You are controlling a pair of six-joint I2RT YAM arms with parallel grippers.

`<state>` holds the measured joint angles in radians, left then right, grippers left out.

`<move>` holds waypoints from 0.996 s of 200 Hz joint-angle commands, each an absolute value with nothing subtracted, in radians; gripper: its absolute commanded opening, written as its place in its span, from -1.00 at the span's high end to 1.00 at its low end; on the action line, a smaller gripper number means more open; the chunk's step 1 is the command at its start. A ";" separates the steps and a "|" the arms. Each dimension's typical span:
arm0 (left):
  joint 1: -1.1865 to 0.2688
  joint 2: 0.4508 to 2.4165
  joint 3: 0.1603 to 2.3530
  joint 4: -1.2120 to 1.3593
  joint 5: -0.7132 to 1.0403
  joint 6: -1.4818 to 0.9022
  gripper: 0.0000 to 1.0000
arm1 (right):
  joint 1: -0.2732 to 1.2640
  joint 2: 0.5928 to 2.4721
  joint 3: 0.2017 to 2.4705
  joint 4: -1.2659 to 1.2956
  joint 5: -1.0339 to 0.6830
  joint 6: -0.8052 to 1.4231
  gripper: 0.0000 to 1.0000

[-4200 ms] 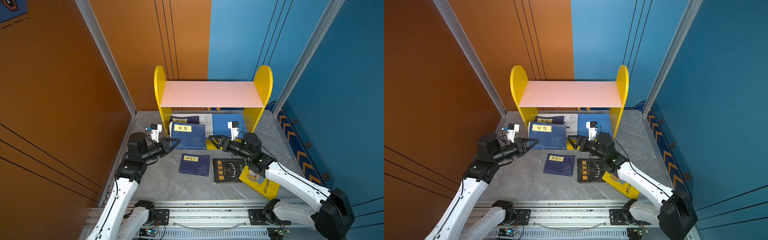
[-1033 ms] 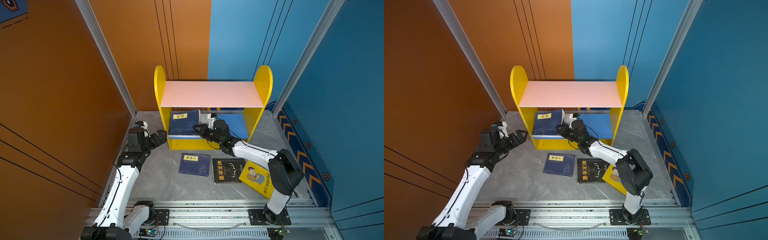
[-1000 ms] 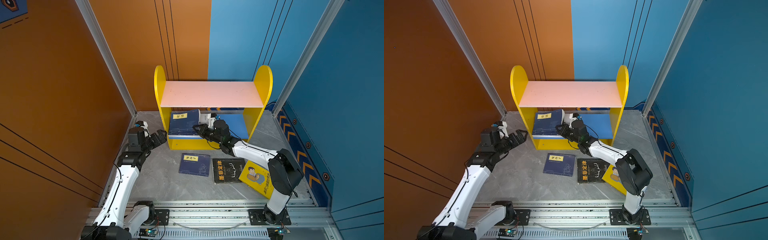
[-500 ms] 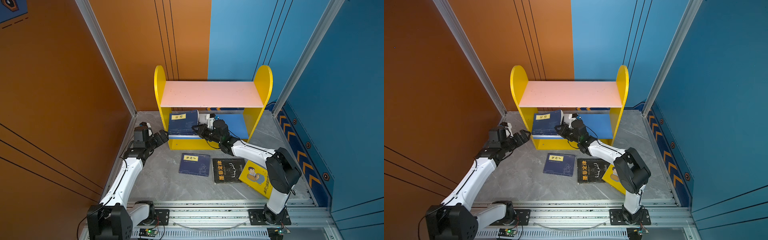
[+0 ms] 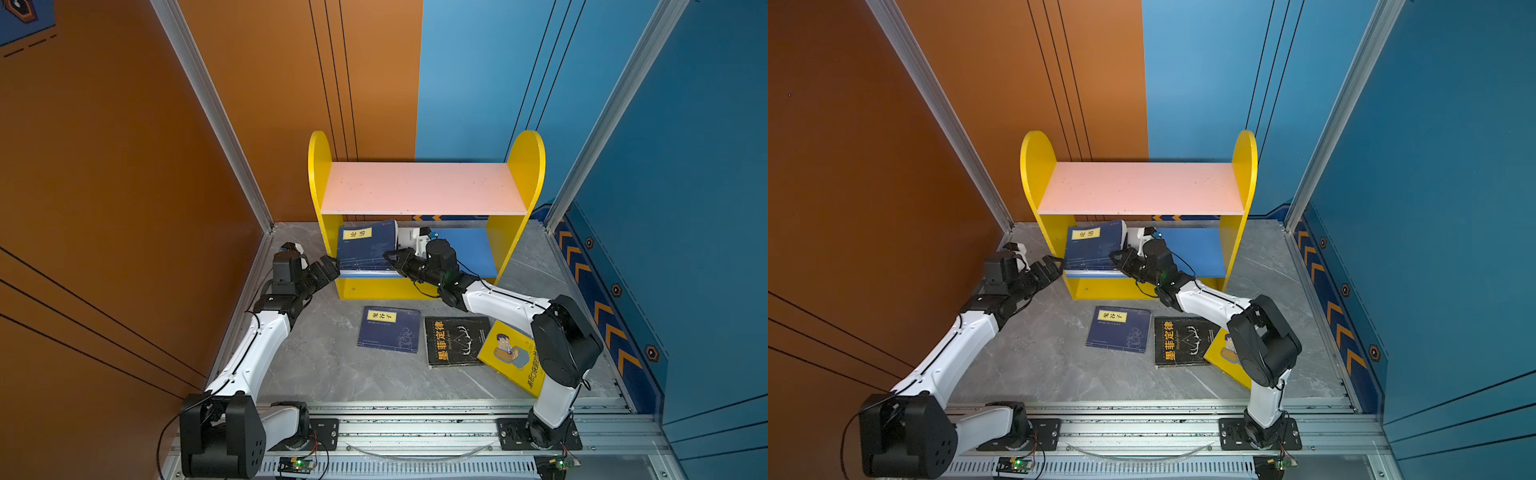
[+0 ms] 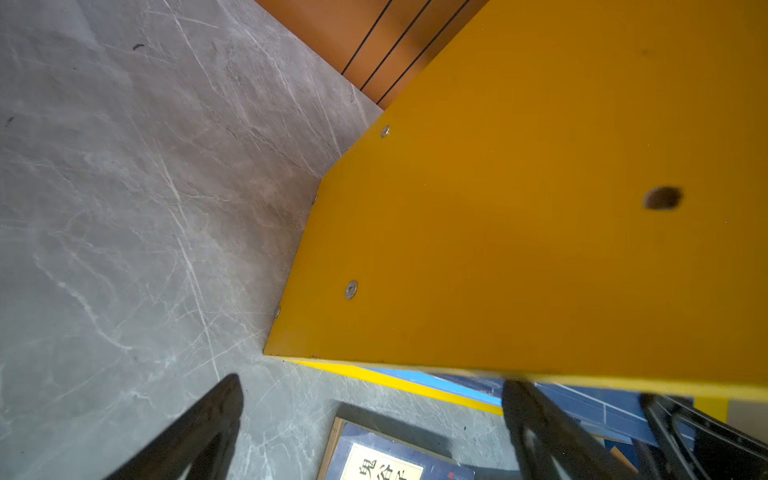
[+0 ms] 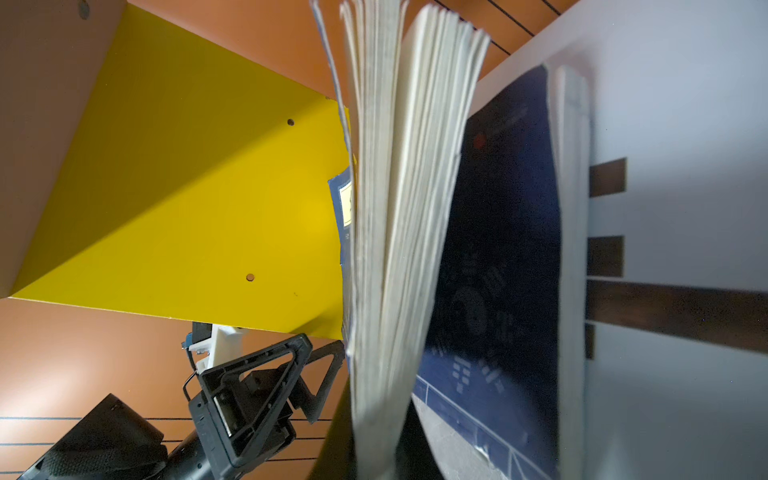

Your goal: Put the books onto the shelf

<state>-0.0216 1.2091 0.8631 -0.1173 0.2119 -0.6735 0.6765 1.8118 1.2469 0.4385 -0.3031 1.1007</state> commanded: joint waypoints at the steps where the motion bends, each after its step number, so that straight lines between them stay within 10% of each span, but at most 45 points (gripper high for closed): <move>1: -0.039 1.229 0.860 -0.047 0.183 -0.704 -0.96 | 0.675 1.804 1.246 0.467 -0.324 1.106 0.96; 139: -0.120 1.308 0.824 -0.072 -0.041 -0.755 -0.96 | 0.677 1.809 1.237 0.425 -0.298 1.085 0.93; 199: -0.113 1.312 0.809 -0.095 -0.063 -0.761 -0.96 | 0.660 1.771 1.278 0.251 -0.222 0.988 0.30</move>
